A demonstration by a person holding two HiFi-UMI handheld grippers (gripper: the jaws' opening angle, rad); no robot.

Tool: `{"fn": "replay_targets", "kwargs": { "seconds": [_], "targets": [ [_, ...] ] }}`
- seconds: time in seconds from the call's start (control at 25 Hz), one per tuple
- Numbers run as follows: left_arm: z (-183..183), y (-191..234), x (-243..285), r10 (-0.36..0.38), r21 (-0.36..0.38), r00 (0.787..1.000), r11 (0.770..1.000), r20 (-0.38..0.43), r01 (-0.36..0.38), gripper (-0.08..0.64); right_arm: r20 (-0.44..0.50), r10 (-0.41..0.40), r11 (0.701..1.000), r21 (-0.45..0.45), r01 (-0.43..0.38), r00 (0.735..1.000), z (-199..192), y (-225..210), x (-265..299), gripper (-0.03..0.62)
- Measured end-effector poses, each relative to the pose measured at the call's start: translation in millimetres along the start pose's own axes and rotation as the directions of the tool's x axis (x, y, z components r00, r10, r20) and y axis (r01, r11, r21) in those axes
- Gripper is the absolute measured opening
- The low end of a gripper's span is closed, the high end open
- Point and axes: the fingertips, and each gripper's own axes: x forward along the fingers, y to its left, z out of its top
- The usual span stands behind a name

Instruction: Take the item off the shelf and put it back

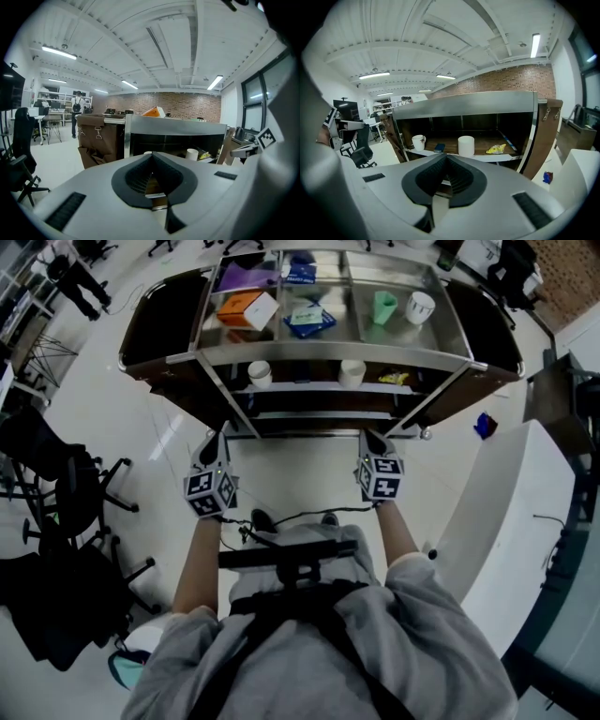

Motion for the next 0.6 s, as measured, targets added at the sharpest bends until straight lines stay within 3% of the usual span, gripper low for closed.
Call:
{"fn": "replay_targets", "kwargs": {
  "seconds": [0.6],
  "targets": [
    [-9.8, -6.4, -10.2, 0.008, -0.009, 1.0, 1.0, -0.014, -0.008, 0.006, -0.024, 0.021, 1.0, 0.005, -0.02, 1.0, -15.6, -4.3, -3.6, 0.008]
  ]
}}
